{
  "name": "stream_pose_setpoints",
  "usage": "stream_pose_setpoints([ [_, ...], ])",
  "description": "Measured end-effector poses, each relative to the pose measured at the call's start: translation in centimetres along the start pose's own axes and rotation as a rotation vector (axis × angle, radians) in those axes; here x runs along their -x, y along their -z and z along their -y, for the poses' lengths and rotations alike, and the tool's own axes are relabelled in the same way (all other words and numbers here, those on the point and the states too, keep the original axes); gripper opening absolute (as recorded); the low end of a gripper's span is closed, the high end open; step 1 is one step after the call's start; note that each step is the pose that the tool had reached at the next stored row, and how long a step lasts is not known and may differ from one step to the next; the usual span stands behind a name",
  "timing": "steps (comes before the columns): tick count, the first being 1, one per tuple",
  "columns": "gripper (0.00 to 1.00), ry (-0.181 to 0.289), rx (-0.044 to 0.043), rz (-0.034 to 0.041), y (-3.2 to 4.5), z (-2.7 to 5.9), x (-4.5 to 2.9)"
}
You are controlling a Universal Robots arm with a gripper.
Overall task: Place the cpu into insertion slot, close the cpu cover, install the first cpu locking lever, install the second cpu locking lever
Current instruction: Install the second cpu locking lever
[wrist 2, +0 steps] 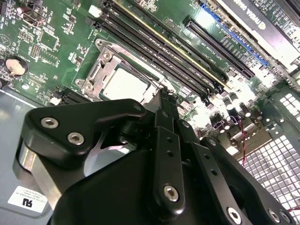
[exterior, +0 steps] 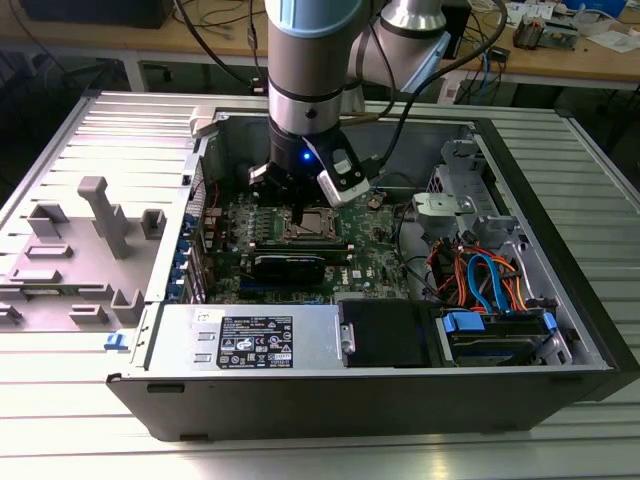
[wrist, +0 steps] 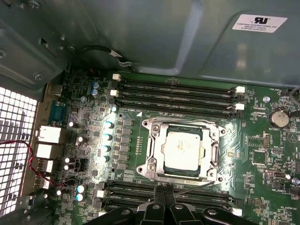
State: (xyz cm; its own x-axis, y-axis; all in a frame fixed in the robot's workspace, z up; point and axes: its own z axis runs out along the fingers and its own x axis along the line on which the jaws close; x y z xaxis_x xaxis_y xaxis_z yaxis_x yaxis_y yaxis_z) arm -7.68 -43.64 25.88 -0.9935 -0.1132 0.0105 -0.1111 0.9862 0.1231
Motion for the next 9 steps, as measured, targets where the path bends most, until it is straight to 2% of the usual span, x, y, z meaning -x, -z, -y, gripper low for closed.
stream_pose_setpoints([
  [9, 0.11, 0.0, 0.0003, 0.0, 0.06, 0.49, 0.02],
])
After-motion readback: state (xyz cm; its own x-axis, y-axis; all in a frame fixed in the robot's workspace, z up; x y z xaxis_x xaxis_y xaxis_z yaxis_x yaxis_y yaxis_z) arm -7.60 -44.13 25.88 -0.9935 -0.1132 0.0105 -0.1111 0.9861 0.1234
